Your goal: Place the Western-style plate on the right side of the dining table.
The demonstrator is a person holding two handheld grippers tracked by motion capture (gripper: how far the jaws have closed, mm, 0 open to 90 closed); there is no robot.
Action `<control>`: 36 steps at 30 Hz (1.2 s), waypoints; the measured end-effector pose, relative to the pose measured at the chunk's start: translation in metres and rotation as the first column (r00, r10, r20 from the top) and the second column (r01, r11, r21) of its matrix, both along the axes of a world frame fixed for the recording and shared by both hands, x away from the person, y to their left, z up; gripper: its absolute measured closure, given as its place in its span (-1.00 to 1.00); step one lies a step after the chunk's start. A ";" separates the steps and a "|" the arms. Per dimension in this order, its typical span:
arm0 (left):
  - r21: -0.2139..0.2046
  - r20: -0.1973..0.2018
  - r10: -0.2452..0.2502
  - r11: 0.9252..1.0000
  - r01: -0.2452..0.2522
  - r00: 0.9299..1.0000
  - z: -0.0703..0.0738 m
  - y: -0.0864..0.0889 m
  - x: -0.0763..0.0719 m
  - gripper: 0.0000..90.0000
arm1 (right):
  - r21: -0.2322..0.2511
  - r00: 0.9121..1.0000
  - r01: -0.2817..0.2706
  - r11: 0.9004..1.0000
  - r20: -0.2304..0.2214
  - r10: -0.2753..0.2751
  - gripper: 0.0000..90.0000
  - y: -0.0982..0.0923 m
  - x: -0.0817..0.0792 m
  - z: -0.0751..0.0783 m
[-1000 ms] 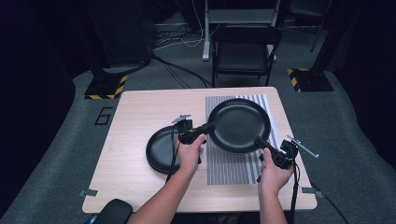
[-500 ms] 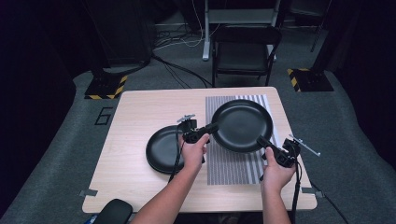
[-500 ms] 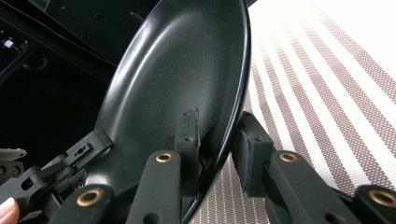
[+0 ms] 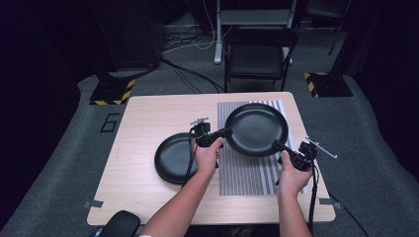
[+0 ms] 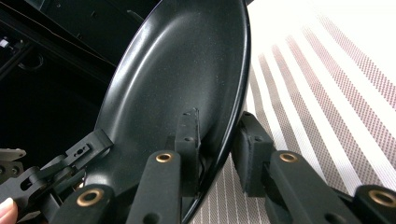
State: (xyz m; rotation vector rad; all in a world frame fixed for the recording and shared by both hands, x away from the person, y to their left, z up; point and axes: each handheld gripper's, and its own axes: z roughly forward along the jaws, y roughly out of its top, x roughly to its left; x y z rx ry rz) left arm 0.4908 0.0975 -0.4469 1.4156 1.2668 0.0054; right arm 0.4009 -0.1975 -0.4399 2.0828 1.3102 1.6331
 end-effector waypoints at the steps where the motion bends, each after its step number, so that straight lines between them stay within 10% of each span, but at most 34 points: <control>1: 0.001 -0.004 0.000 1.000 0.000 1.000 0.000 0.000 0.001 0.66 | -0.002 1.000 -0.002 1.000 0.003 0.002 0.62 -0.001 0.002 0.000; 36: 0.062 -0.099 0.022 0.998 -0.016 0.995 -0.027 -0.004 0.034 0.64 | -0.011 0.996 -0.039 0.999 -0.081 0.038 0.62 -0.005 0.044 -0.024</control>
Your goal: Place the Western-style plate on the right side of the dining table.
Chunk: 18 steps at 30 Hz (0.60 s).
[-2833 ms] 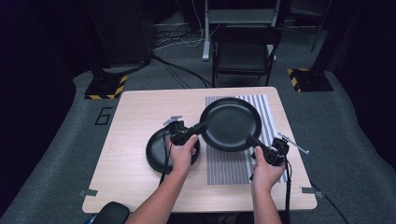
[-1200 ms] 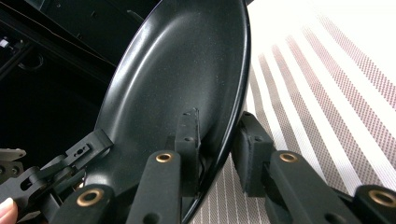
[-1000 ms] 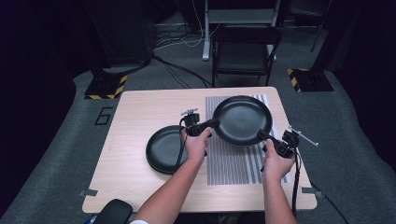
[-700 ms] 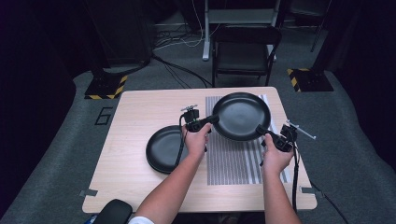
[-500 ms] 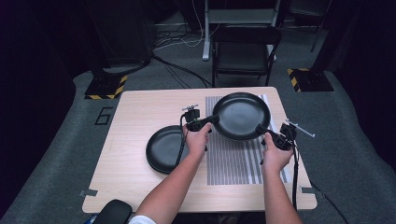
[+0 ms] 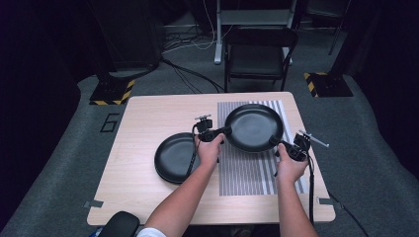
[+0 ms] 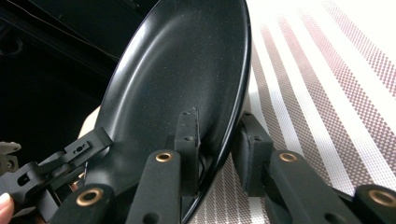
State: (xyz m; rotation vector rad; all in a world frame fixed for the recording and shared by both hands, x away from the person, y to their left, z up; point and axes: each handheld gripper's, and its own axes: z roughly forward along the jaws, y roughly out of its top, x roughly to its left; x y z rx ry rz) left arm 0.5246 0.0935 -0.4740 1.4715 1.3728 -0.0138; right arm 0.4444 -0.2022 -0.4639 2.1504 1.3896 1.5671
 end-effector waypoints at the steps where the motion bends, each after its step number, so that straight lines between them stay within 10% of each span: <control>1: 0.003 -0.005 0.002 1.000 -0.002 1.000 -0.002 0.000 0.000 0.64 | 0.003 1.000 0.000 1.000 -0.003 0.000 0.62 0.000 0.000 -0.003; 18: 0.043 -0.049 0.012 0.999 -0.010 0.999 -0.016 -0.004 0.000 0.64 | 0.037 0.999 -0.005 0.999 -0.048 0.007 0.61 -0.002 0.000 -0.026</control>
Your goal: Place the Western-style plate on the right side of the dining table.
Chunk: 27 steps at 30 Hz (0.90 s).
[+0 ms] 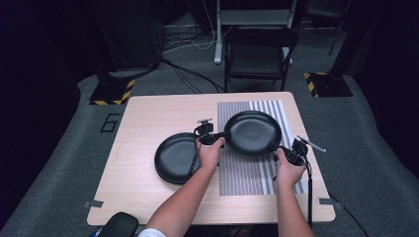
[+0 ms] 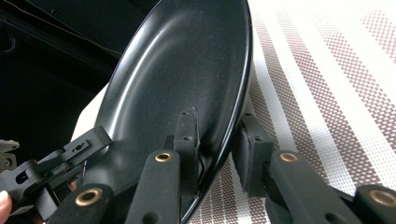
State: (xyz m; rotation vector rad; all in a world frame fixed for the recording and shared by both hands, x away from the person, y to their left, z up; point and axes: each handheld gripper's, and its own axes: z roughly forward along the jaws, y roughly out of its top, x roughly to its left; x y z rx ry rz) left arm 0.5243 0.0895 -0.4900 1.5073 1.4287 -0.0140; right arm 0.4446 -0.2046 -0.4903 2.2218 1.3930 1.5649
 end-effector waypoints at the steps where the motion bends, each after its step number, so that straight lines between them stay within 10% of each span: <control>1: 0.002 -0.002 0.001 1.000 -0.001 1.000 -0.001 0.000 0.000 0.64 | 0.001 1.000 0.001 1.000 -0.005 -0.001 0.61 0.000 0.000 -0.001; 27: 0.031 -0.039 -0.004 1.000 0.005 0.999 -0.015 -0.019 0.003 0.63 | 0.003 0.999 0.007 1.000 -0.040 -0.006 0.61 -0.016 0.000 -0.020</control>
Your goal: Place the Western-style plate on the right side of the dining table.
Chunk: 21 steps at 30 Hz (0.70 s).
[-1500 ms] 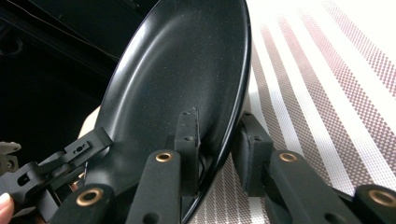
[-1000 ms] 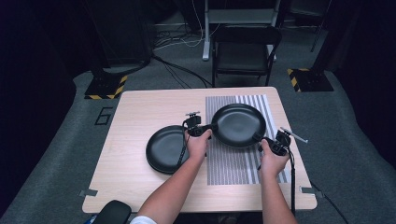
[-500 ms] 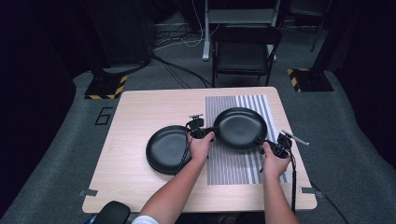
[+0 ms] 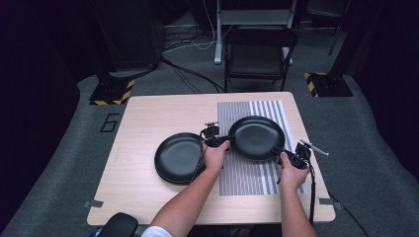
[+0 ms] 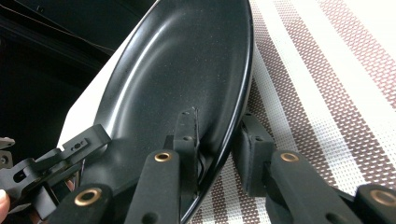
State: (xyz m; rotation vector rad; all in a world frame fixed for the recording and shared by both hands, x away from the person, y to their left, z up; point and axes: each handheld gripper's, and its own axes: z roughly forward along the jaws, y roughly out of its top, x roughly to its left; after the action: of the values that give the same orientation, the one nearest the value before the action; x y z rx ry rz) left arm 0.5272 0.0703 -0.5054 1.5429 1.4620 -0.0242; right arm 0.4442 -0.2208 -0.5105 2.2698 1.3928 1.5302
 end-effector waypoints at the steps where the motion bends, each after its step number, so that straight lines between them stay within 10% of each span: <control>1: 0.011 0.001 -0.004 1.000 0.004 1.000 0.000 0.000 0.001 0.63 | 0.004 1.000 0.000 1.000 -0.003 0.000 0.61 0.000 0.000 -0.001; 21: 0.079 -0.044 -0.002 0.997 0.006 0.999 -0.008 -0.004 0.004 0.60 | 0.034 0.998 0.016 0.999 -0.064 -0.014 0.58 0.002 0.002 -0.019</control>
State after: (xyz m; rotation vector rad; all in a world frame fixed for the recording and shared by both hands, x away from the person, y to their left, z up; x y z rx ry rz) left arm 0.5314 0.0659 -0.5139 1.6183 1.5101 -0.0025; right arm 0.4466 -0.2189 -0.5292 2.3638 1.3723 1.5015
